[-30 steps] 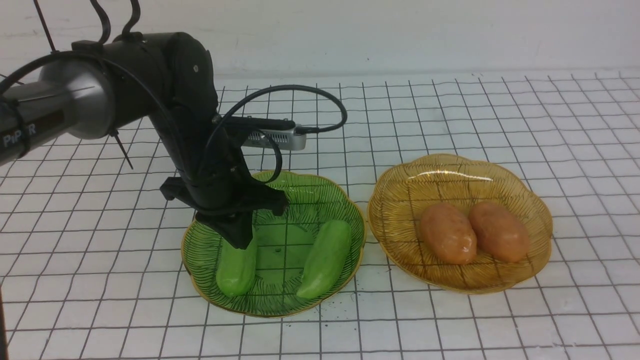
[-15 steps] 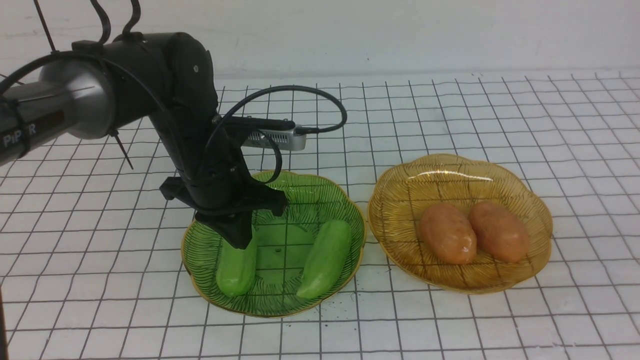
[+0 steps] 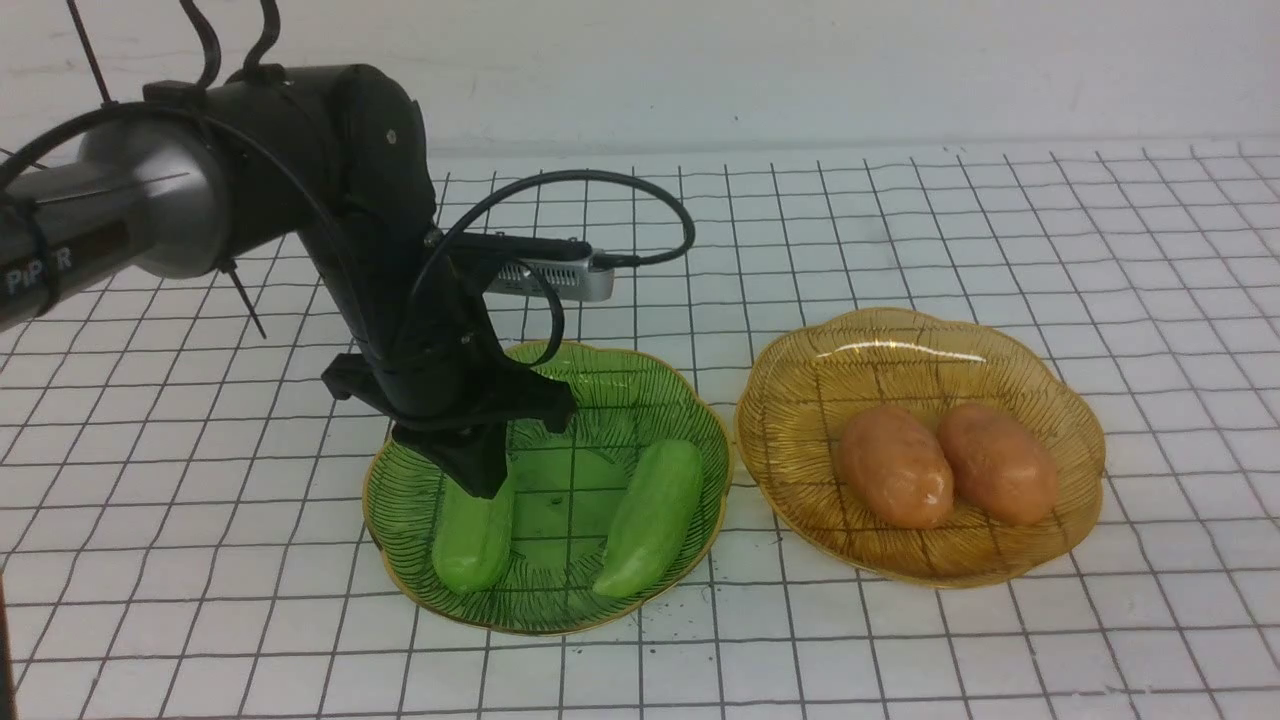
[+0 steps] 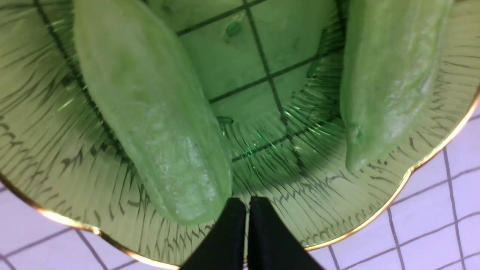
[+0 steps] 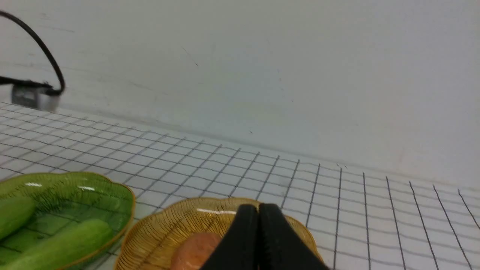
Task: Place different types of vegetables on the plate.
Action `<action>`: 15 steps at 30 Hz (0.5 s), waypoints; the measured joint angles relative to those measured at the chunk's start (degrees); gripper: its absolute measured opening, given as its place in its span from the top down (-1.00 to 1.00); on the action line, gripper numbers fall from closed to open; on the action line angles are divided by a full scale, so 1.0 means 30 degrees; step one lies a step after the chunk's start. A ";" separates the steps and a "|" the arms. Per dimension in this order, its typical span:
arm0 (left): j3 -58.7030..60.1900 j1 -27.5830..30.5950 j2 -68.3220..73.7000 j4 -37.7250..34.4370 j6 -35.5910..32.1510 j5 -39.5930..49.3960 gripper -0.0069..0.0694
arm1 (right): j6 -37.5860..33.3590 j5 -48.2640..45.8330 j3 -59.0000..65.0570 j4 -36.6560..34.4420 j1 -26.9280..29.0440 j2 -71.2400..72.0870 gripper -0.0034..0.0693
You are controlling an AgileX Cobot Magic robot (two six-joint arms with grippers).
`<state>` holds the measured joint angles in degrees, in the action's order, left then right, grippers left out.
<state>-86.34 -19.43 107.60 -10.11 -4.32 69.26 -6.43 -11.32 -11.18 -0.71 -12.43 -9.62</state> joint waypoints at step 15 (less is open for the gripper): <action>0.0000 0.0000 -0.4714 -0.0181 -0.1606 0.0343 0.84 | 0.0000 -0.1252 0.4288 -0.0069 0.2145 0.3348 0.95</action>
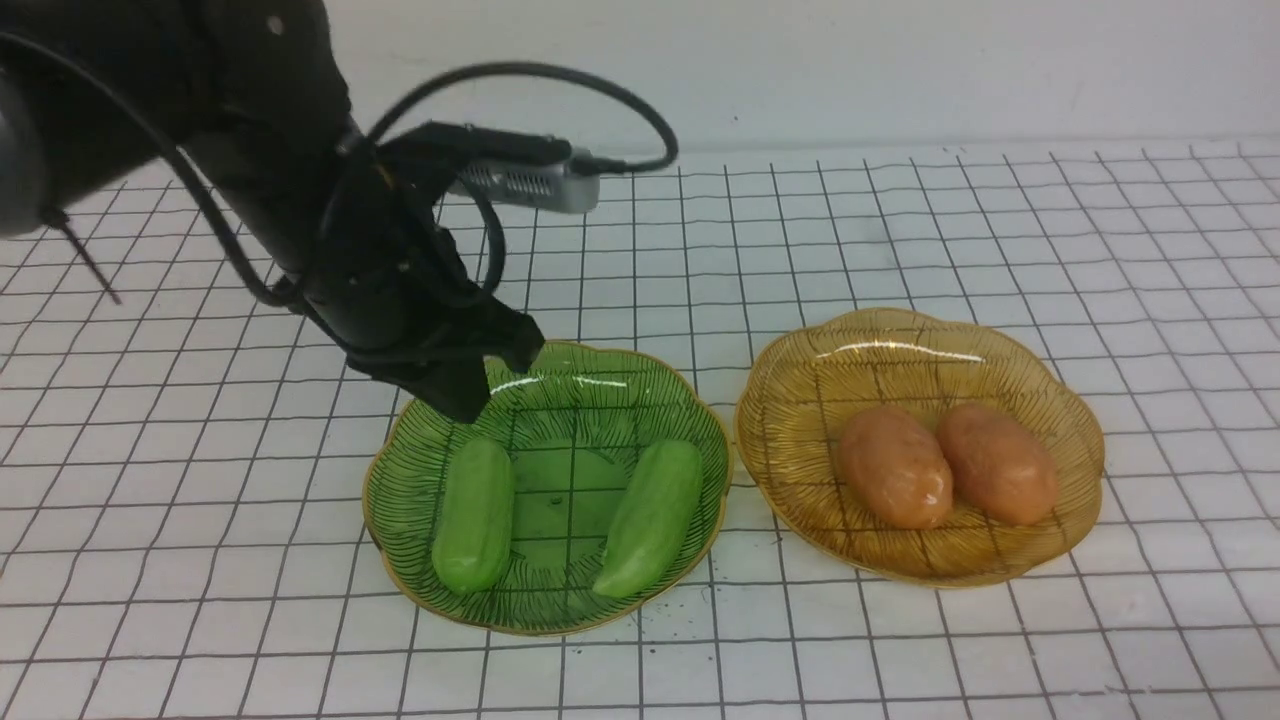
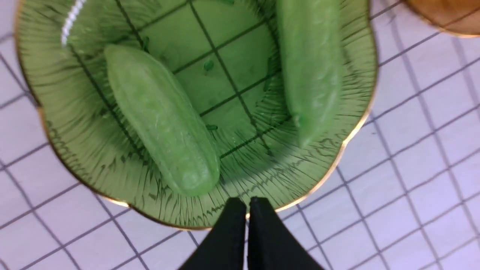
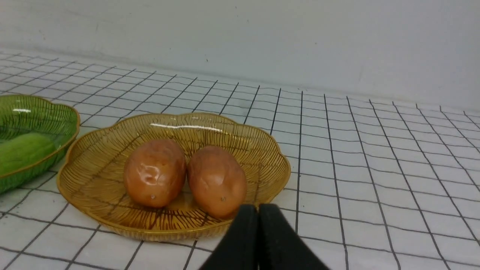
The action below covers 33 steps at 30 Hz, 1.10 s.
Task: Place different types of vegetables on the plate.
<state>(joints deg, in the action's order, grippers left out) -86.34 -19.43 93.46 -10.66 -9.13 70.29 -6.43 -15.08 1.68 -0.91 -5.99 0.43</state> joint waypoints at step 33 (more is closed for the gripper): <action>1.7839 0.0000 -2.3704 -0.2896 -0.0553 -1.2673 0.84 | 0.0000 -0.1745 -0.0048 -0.0008 0.0958 0.0000 0.95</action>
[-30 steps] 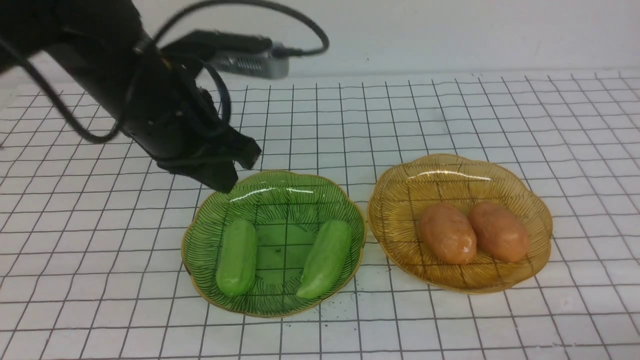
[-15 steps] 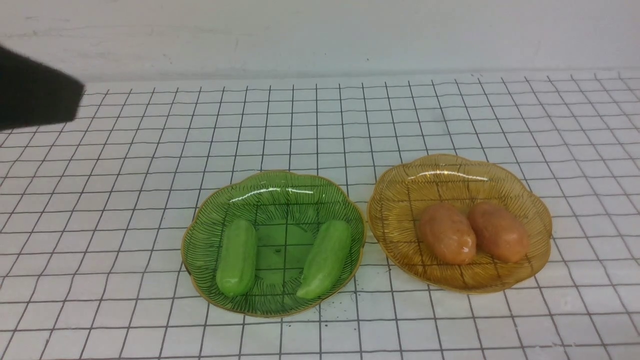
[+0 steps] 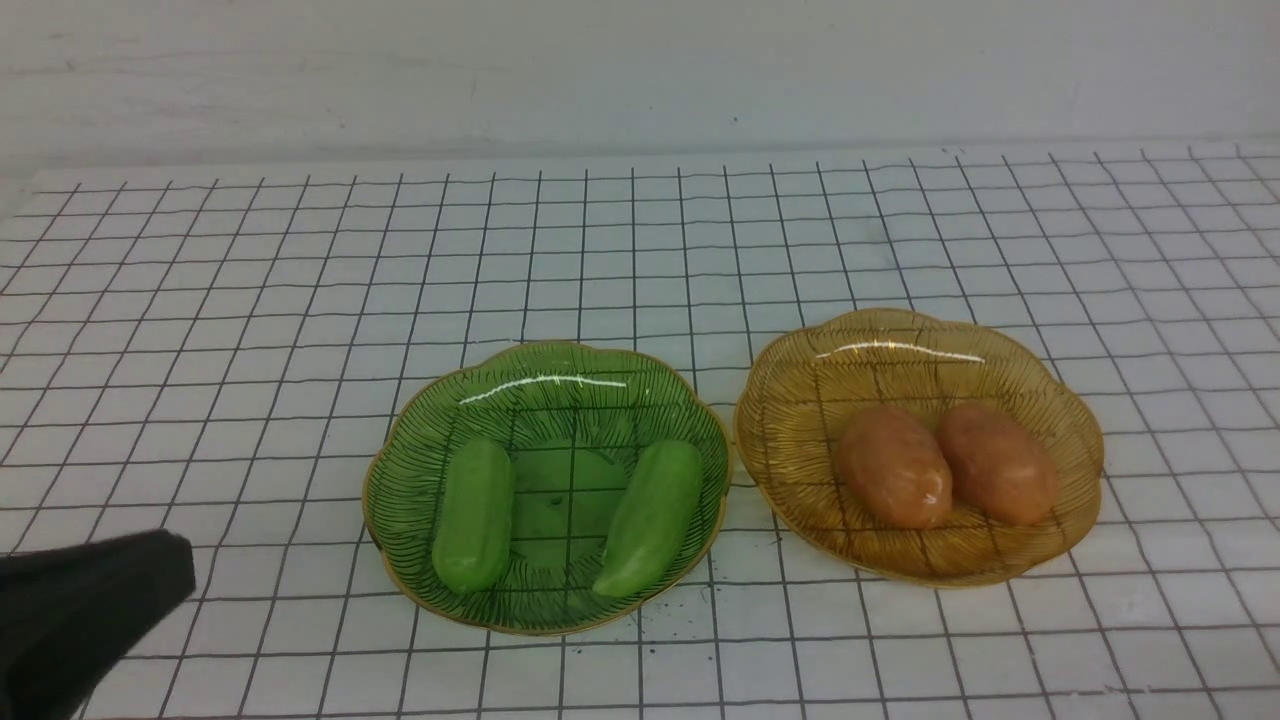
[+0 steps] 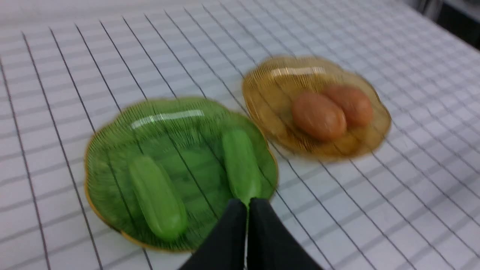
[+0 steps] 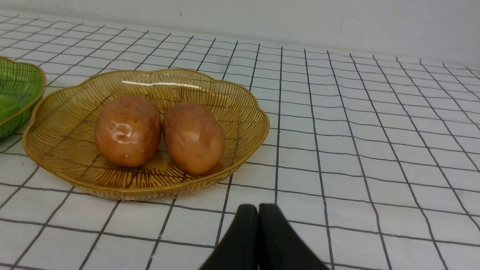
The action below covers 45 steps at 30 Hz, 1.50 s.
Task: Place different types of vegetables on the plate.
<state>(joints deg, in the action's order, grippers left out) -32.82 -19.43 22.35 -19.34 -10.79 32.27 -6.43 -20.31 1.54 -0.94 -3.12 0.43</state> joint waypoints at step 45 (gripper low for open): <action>1.1472 0.5750 -0.7644 0.6003 0.3883 -0.4481 0.84 | 0.0000 -0.0007 0.0000 0.0000 0.0000 0.0000 0.95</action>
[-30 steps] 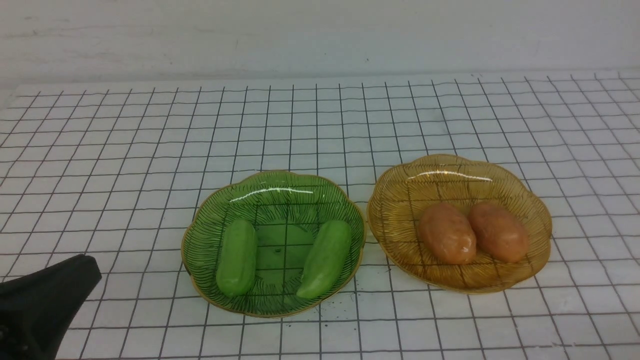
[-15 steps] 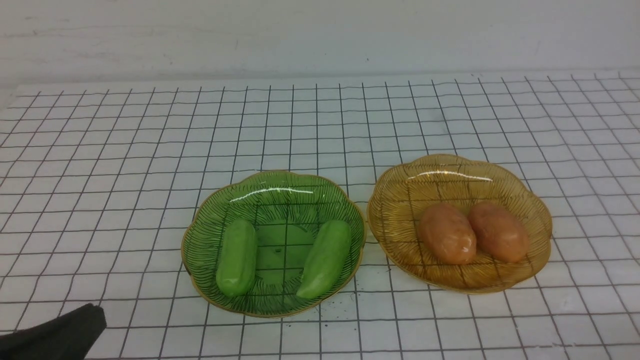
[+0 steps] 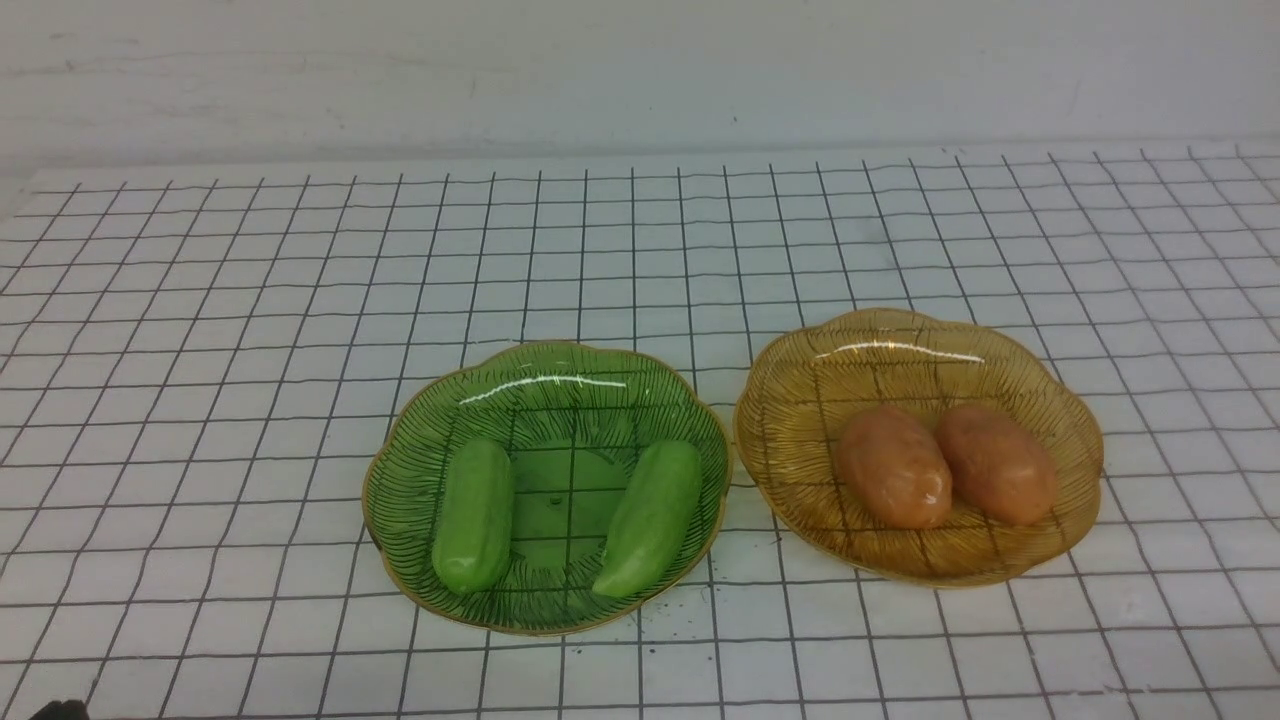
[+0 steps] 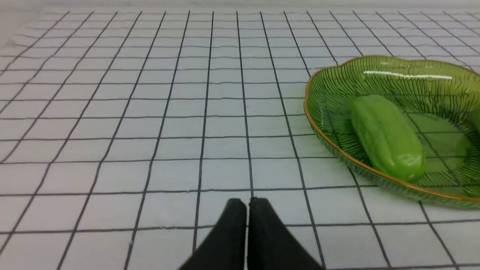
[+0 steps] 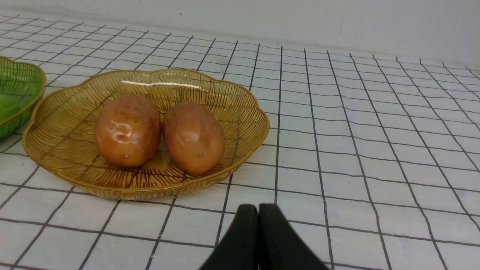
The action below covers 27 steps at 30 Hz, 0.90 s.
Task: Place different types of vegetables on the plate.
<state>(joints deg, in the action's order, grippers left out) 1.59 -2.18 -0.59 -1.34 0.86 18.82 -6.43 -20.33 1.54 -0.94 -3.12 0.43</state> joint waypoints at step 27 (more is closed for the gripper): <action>0.0015 -0.0349 0.0000 0.0051 0.0022 0.0943 0.84 | 0.0000 -0.0015 0.0000 0.0000 0.0000 0.0000 0.95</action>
<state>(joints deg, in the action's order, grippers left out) 1.64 -3.23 -0.59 -1.18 0.92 21.65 -6.43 -20.38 1.54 -0.94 -3.12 0.43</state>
